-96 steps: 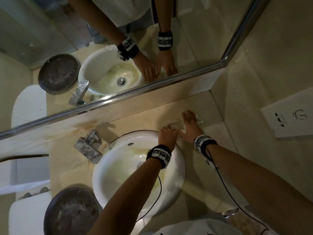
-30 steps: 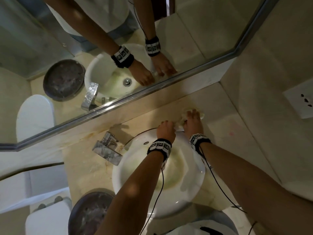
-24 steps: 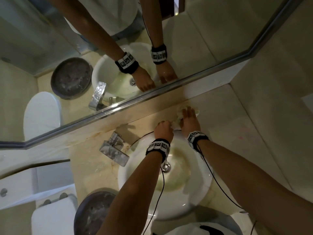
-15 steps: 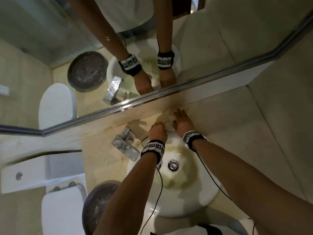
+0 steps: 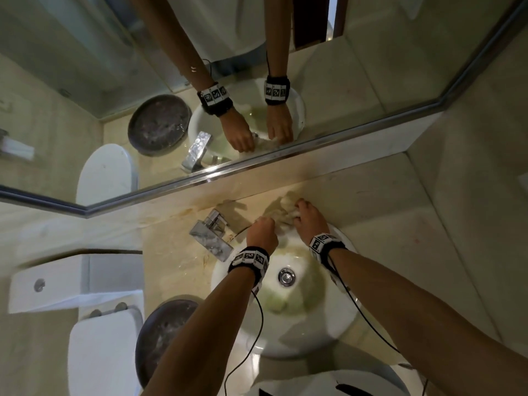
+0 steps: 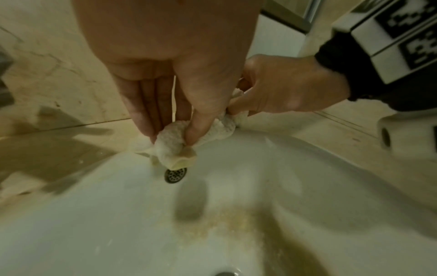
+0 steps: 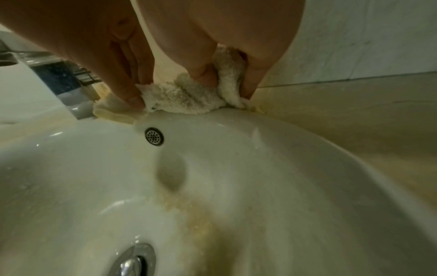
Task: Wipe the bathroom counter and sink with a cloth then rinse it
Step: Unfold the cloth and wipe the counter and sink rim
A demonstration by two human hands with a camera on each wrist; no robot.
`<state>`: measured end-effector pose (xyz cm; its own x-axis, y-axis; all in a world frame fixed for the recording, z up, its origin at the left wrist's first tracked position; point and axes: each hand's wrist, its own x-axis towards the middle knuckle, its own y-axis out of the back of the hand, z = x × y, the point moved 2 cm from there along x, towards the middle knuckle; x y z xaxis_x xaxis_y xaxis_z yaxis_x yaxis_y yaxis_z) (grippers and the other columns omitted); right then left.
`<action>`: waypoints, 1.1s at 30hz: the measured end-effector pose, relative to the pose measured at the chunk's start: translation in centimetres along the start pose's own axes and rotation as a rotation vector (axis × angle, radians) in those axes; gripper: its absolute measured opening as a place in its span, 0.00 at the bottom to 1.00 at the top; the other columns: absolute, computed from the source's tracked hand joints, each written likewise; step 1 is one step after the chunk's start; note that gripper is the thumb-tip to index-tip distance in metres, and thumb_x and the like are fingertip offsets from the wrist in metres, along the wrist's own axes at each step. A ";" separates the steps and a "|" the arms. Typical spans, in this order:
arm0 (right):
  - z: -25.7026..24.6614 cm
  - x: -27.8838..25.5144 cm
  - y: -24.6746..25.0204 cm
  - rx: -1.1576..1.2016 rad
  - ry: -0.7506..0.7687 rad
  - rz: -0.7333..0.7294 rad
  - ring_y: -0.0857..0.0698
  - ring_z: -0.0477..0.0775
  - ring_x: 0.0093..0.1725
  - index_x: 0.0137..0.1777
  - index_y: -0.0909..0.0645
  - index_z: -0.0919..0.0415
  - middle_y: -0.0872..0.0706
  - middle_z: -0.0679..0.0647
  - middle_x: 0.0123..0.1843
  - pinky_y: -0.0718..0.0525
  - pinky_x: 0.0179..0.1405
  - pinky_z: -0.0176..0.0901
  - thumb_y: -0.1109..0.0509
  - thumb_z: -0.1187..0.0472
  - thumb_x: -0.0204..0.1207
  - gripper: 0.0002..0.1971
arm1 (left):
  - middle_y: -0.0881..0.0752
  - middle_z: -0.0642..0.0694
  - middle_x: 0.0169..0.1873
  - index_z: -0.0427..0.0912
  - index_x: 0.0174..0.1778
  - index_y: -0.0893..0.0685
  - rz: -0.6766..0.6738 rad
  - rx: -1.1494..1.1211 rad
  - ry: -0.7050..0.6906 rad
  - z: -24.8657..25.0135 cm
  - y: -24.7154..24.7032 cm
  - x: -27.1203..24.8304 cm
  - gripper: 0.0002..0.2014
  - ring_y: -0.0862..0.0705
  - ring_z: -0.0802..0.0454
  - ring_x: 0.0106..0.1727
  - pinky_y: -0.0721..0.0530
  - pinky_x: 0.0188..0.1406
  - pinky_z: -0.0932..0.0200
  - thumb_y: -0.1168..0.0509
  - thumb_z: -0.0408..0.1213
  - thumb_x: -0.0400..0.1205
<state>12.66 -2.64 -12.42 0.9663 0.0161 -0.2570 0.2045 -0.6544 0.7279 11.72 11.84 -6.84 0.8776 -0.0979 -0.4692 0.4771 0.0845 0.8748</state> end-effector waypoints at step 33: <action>12.8 2.3 6.1 0.122 -0.193 0.158 0.37 0.67 0.84 0.71 0.29 0.71 0.42 0.66 0.87 0.26 0.77 0.53 0.29 0.70 0.76 0.24 | 0.14 0.43 0.51 0.42 0.54 0.15 0.055 0.121 -0.280 10.1 -2.2 5.8 0.09 0.16 0.41 0.54 0.20 0.44 0.49 0.34 0.30 0.80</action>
<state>14.09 -16.21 -16.70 0.9346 -0.2298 -0.2714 0.0222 -0.7240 0.6895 15.26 1.07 -10.26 0.8473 -0.3673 -0.3837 0.4054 -0.0196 0.9139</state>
